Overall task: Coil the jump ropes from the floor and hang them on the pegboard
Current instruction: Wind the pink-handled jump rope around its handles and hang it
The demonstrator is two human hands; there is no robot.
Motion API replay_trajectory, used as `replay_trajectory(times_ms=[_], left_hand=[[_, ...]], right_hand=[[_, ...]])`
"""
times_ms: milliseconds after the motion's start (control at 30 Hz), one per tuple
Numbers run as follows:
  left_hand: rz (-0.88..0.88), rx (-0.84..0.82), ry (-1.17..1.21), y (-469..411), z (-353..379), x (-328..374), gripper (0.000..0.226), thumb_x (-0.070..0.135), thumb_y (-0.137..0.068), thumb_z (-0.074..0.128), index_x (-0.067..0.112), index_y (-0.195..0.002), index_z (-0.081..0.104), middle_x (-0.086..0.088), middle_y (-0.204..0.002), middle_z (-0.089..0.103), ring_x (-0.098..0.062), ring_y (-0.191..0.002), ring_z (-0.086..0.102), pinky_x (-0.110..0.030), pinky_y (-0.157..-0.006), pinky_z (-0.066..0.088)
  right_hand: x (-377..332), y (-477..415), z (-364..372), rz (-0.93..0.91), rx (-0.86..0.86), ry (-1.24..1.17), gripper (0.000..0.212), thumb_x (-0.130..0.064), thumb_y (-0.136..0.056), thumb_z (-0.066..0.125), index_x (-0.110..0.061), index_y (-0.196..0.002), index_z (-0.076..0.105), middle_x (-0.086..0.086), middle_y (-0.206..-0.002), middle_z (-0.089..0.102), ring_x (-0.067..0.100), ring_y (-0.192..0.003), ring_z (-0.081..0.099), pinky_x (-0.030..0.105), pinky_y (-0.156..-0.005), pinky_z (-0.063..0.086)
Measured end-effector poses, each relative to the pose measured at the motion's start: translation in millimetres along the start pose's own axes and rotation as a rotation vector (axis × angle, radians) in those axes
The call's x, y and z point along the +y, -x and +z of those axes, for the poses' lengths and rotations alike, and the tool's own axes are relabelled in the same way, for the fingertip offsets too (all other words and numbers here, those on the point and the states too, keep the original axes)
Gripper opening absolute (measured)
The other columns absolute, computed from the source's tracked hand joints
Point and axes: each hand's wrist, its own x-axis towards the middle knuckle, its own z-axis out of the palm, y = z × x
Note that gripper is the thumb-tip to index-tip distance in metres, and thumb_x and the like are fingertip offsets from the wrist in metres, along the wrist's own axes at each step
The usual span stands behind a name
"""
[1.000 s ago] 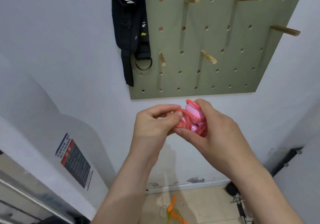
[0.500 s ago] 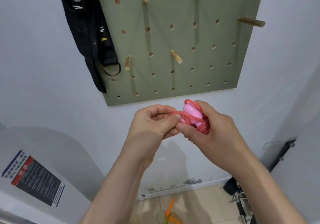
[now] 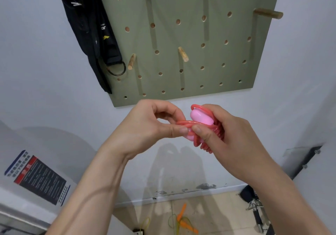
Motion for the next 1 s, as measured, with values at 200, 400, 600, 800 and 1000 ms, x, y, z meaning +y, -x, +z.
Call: replay_trajectory(times_ms=[200, 400, 600, 800, 1000], left_hand=[[0.089, 0.130, -0.189, 0.2, 9.8, 0.8, 0.030, -0.001, -0.073, 0.077, 0.022, -0.068, 0.059, 0.007, -0.062, 0.059, -0.011, -0.060, 0.053, -0.028, -0.062, 0.048], [0.164, 0.298, -0.195, 3.7, 23.0, -5.6, 0.019, 0.009, -0.078, 0.060, 0.027, -0.081, 0.057, 0.008, -0.078, 0.061, -0.014, -0.071, 0.057, -0.031, -0.059, 0.048], [0.072, 0.324, -0.125, 3.2, 15.6, -4.3, 0.036, -0.006, -0.074, 0.068, 0.028, -0.066, 0.060, -0.004, -0.077, 0.071, -0.012, -0.065, 0.057, -0.031, -0.059, 0.045], [0.366, 0.526, -0.499, 3.3, 17.1, 9.7, 0.011, 0.010, -0.069, 0.063, 0.017, -0.077, 0.067, 0.009, -0.074, 0.069, -0.007, -0.070, 0.063, -0.032, -0.065, 0.053], [0.055, 0.319, 0.128, -6.8, -11.4, 29.7, 0.007, 0.002, -0.076, 0.075, 0.003, -0.072, 0.070, -0.014, -0.074, 0.072, -0.022, -0.072, 0.070, -0.035, -0.075, 0.055]], right_hand=[[-8.9, -1.8, -2.5, -0.022, -0.021, -0.021, 0.028, -0.047, -0.088, 0.054, -0.042, -0.116, 0.052, -0.020, -0.075, 0.067, 0.003, -0.068, 0.065, 0.035, -0.068, 0.054], [-14.8, -3.3, 5.8, -0.013, 0.100, 0.078, 0.047, -0.069, -0.079, 0.045, -0.042, -0.117, 0.047, -0.015, -0.083, 0.066, 0.010, -0.078, 0.064, 0.039, -0.070, 0.053], [-22.7, -6.6, 0.3, -0.092, 0.086, 0.409, 0.045, -0.073, -0.081, 0.040, -0.042, -0.113, 0.044, -0.016, -0.087, 0.065, 0.014, -0.078, 0.059, 0.038, -0.065, 0.050], [-39.4, -23.1, -13.7, 0.040, 0.025, 0.280, 0.042, -0.073, -0.078, 0.042, -0.041, -0.105, 0.044, -0.018, -0.077, 0.066, 0.008, -0.077, 0.063, 0.039, -0.069, 0.051], [-46.6, -22.6, -5.5, -0.078, 0.120, 0.518, 0.038, -0.074, -0.083, 0.032, -0.044, -0.106, 0.031, -0.017, -0.091, 0.059, 0.015, -0.078, 0.060, 0.034, -0.065, 0.048]])
